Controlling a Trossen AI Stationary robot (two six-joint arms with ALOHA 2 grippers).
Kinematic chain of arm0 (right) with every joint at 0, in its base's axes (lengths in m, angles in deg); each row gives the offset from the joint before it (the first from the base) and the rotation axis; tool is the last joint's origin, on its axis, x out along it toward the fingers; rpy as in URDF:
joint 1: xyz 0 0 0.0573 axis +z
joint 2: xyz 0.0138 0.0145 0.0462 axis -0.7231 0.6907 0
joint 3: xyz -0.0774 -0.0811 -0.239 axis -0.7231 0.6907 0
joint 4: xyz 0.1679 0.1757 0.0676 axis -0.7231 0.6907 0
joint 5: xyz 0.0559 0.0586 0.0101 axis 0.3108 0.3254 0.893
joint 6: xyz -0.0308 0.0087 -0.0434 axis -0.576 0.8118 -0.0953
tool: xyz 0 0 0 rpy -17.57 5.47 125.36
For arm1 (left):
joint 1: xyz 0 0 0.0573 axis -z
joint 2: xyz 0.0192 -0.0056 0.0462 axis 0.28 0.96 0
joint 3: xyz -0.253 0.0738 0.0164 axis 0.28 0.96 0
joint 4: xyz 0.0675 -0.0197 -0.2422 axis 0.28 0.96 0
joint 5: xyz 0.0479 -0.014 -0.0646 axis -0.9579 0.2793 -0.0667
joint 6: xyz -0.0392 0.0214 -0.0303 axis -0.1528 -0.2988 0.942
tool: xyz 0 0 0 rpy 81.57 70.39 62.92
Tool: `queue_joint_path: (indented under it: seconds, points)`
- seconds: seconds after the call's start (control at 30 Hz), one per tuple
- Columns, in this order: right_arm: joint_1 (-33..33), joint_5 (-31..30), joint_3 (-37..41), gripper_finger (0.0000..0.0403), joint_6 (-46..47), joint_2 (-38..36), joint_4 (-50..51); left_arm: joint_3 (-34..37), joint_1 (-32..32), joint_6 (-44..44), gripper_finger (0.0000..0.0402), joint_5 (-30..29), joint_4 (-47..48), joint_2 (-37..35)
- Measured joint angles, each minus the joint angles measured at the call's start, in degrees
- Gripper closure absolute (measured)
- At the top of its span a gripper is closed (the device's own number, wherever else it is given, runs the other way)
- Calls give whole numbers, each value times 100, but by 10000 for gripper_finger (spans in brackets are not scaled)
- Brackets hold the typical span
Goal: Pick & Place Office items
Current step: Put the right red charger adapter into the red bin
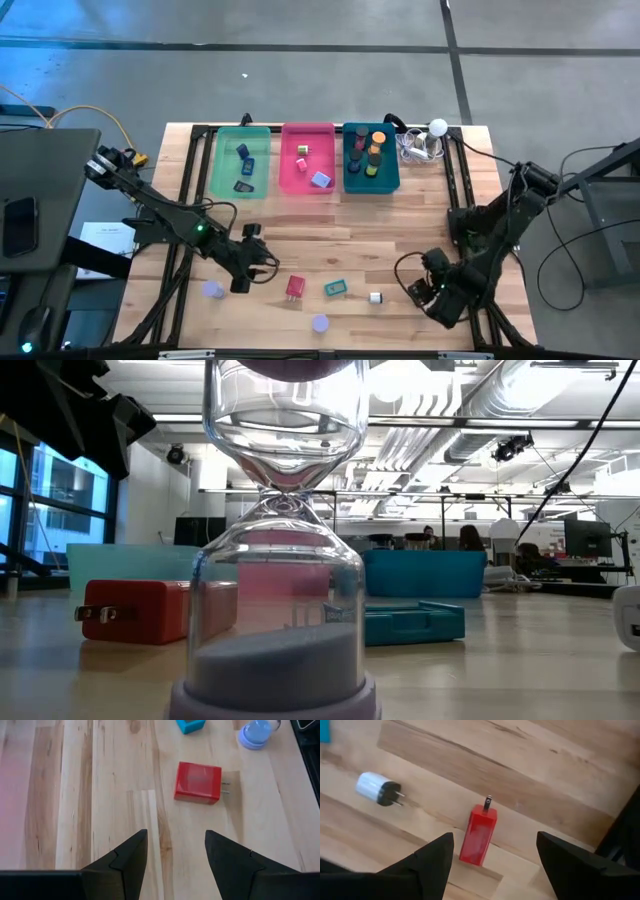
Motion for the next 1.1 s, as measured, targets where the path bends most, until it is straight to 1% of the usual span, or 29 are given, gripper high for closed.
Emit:
queue_joint_path:
  seconds: [0.13, 0.27, 0.37, 0.5, 0.57, 0.8, 0.9, 1.03, 1.1]
  points:
    - [60, 96, 2, 128, 225, 251, -197, 0, 36, 2, 211, -1, -33, 0]
    - [21, 131, 2, 128, 68, 494, -506, 0, 39, 7, 211, -1, -102, 0]
    - [-58, 132, 2, 128, 45, 623, -489, 0, 36, 13, 211, -9, -116, 0]
    - [-182, 511, 2, 128, 45, 797, -556, 0, 39, 13, 211, -16, -155, 0]
    - [-218, 607, 2, 128, 24, 884, -599, 0, 36, 13, 211, -18, -173, 0]
    - [-223, 567, 40, 128, 9, 1152, -670, 0, 37, -28, 211, -31, -182, 0]
    - [-222, 672, 215, 128, 48, 1191, -918, 0, 39, -28, 211, -31, -182, 0]
    - [-230, 809, 687, 128, 45, 1204, -1696, 0, 36, -28, 211, -31, -179, 0]
    - [-278, 821, 889, 128, 45, 1205, -1796, 0, 39, -29, 211, -31, -179, 0]
